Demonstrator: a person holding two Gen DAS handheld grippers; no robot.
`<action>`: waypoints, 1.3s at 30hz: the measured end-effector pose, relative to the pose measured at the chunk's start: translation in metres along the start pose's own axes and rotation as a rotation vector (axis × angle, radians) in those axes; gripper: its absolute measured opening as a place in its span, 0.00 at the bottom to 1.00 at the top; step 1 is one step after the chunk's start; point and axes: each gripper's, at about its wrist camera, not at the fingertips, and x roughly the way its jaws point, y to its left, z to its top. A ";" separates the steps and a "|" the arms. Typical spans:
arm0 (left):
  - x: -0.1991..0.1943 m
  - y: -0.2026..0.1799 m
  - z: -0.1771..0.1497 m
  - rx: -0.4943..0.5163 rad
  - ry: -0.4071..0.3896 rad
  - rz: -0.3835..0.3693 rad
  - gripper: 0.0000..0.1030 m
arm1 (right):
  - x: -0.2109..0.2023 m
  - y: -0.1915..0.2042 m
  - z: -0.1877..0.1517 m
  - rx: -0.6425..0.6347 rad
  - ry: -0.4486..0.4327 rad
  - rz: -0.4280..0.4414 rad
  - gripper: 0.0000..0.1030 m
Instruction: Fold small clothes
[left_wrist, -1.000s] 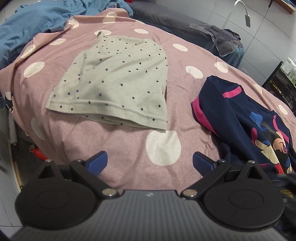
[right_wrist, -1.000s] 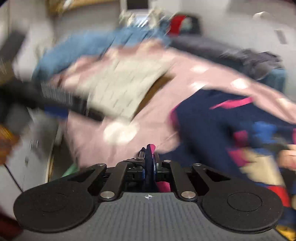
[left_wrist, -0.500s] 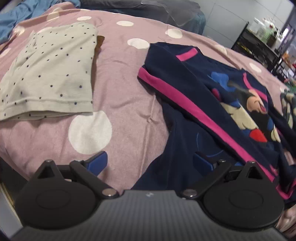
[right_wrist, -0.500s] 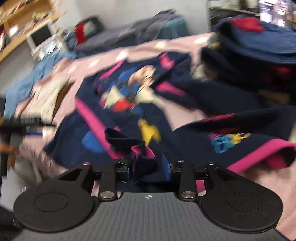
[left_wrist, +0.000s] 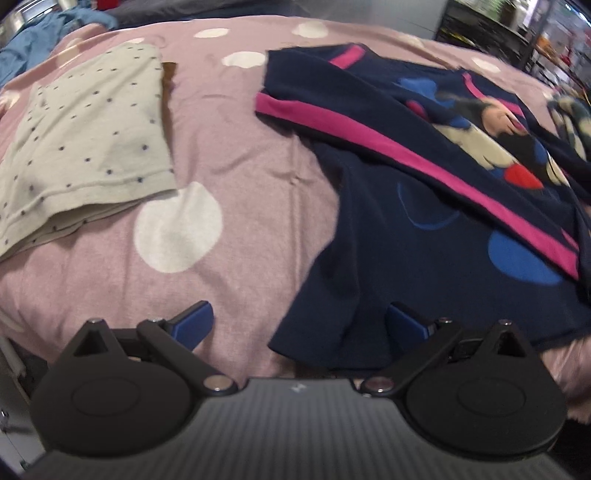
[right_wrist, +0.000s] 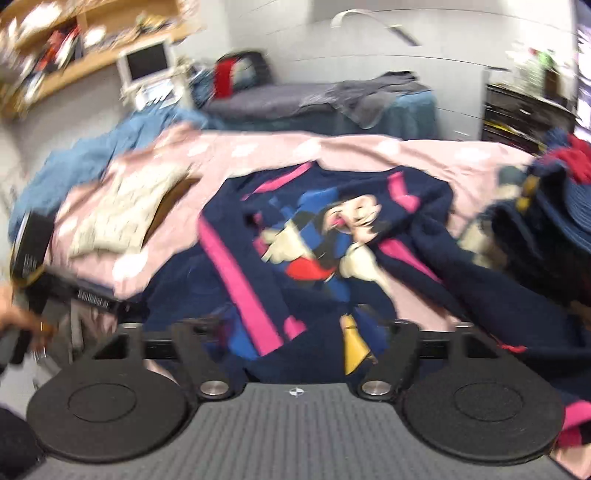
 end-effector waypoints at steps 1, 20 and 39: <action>0.001 -0.003 -0.001 0.024 -0.006 0.016 0.99 | 0.005 0.006 -0.002 -0.042 0.028 -0.001 1.00; -0.048 0.081 -0.017 -0.269 -0.072 -0.111 0.04 | -0.037 -0.077 -0.028 0.420 -0.011 -0.146 0.02; -0.043 0.033 0.034 -0.188 -0.154 -0.133 0.86 | 0.016 -0.068 -0.029 0.412 0.027 -0.115 0.81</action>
